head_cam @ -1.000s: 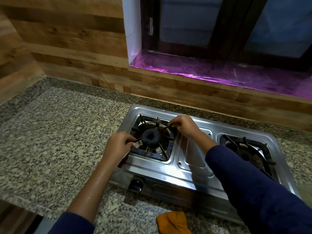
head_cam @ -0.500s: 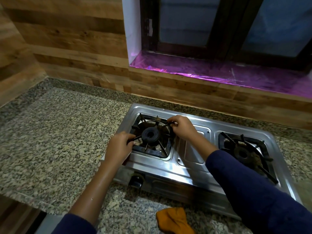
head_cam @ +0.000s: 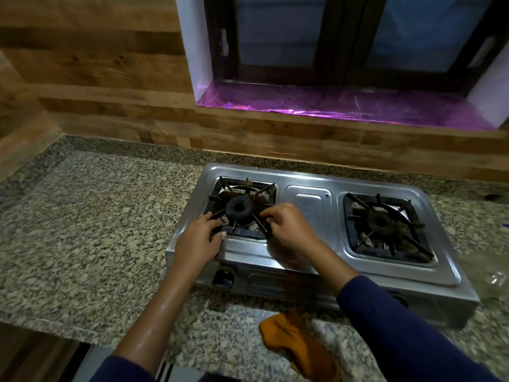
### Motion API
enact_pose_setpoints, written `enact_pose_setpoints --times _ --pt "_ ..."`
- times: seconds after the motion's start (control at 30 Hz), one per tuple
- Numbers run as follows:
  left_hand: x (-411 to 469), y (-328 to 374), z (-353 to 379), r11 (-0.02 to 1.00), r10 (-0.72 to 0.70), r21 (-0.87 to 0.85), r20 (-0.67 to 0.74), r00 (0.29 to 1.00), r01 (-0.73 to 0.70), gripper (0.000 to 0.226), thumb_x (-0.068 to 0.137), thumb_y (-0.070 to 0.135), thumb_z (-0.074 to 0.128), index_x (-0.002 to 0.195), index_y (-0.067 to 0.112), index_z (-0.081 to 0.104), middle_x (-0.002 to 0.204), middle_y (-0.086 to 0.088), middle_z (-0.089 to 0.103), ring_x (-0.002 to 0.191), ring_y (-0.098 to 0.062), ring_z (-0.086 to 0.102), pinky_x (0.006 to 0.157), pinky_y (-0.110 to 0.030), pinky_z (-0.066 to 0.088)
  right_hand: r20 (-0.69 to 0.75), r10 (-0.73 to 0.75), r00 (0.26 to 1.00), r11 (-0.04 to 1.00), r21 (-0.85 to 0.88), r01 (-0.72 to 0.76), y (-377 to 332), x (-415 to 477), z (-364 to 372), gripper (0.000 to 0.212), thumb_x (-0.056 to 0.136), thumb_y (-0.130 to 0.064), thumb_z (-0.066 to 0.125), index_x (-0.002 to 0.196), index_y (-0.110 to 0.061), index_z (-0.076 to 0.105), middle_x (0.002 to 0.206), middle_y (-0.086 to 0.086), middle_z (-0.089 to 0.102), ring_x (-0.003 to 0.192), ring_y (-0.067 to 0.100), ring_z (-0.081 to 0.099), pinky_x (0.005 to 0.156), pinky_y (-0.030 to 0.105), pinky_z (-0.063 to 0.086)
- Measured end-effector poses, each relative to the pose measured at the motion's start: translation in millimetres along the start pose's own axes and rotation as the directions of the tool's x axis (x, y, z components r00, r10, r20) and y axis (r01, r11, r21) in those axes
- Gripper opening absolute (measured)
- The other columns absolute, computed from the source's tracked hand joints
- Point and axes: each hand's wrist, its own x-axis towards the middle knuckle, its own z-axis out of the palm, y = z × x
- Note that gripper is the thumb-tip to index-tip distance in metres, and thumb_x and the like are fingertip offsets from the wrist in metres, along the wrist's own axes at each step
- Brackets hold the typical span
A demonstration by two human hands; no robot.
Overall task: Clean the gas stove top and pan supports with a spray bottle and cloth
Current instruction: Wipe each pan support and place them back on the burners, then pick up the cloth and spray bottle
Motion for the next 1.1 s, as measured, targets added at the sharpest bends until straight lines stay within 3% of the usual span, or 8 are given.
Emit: enact_pose_setpoints --times 0.17,0.33,0.43,0.5,0.67,0.87,1.0,1.1 --pt "-23 17 -4 0.976 0.197 -0.083 -0.071 0.978 -0.203 0.030 0.092 0.028 0.063 0.119 0.015 0.069 0.127 -0.005 0.064 0.117 -0.023 0.059 0.094 -0.038 0.050 -0.227 0.039 0.973 0.989 0.149 -0.005 -18 -57 -9 0.024 0.090 -0.011 0.062 0.110 -0.019 0.073 0.107 -0.005 0.071 0.102 0.008 0.056 0.085 0.017 0.040" --pt "-80 34 18 0.894 0.391 -0.263 0.062 0.918 -0.363 0.023 0.088 0.035 0.061 0.102 0.021 0.073 0.098 0.006 0.072 0.090 -0.008 0.064 0.077 -0.026 0.052 -0.235 0.346 0.908 0.888 0.394 -0.236 -3 -169 13 0.018 0.089 -0.014 0.069 0.096 -0.030 0.073 0.089 -0.012 0.074 0.082 0.004 0.068 0.072 0.024 0.055" --pt "-109 18 45 0.910 0.366 -0.316 0.310 0.877 -0.268 0.017 0.087 0.036 0.065 0.098 0.025 0.073 0.093 0.011 0.073 0.077 -0.004 0.066 0.070 -0.025 0.052 -0.167 0.482 0.860 0.846 0.344 -0.407 3 -219 50 0.018 0.083 -0.025 0.074 0.100 -0.026 0.074 0.096 -0.009 0.073 0.088 0.006 0.067 0.079 0.036 0.056" --pt "-122 7 68 0.951 0.272 -0.261 0.467 0.841 -0.163 0.021 0.086 0.042 0.067 0.098 0.027 0.073 0.091 0.010 0.073 0.078 -0.006 0.067 0.069 -0.028 0.053 -0.103 0.497 0.861 0.849 0.262 -0.459 2 -239 72 0.043 0.077 -0.041 0.072 0.116 -0.023 0.068 0.111 -0.004 0.067 0.102 0.011 0.062 0.088 0.034 0.052" --pt "-137 -3 110 0.970 0.073 -0.217 0.687 0.723 0.108 0.035 0.085 0.055 0.063 0.078 0.022 0.066 0.071 0.000 0.063 0.079 -0.024 0.066 0.062 -0.032 0.044 -0.081 0.606 0.791 0.793 0.140 -0.593 -8 -258 111 0.057 0.077 -0.035 0.058 0.131 -0.018 0.056 0.117 0.005 0.061 0.106 0.022 0.059 0.086 0.036 0.050" --pt "-152 32 113 0.685 0.087 -0.489 0.790 0.606 0.540 0.020 0.089 0.040 0.067 0.092 0.020 0.067 0.103 -0.008 0.074 0.095 -0.024 0.070 0.081 -0.038 0.055 -0.285 0.648 0.706 0.748 0.410 -0.522 -43 -286 103 0.025 0.088 -0.018 0.060 0.113 -0.018 0.062 0.104 0.001 0.060 0.093 0.015 0.058 0.076 0.035 0.052" --pt "-158 73 96 0.526 0.276 -0.691 0.690 0.669 0.496 0.010 0.092 0.023 0.065 0.102 0.024 0.067 0.105 0.002 0.073 0.101 -0.017 0.068 0.078 -0.029 0.050 -0.349 0.697 0.626 0.694 0.546 -0.469 -50 -312 85 0.038 0.080 -0.025 0.069 0.115 -0.023 0.056 0.114 -0.005 0.056 0.106 0.005 0.055 0.079 0.023 0.050" --pt "-162 103 92 0.551 0.463 -0.772 0.599 0.653 0.317 0.009 0.090 0.027 0.067 0.098 0.028 0.067 0.097 0.005 0.072 0.099 -0.019 0.067 0.084 -0.035 0.053 -0.262 0.811 0.523 0.494 0.785 -0.373 -48 -325 65 0.064 0.073 -0.031 0.078 0.129 -0.023 0.048 0.127 -0.006 0.056 0.117 0.005 0.054 0.091 0.021 0.048"
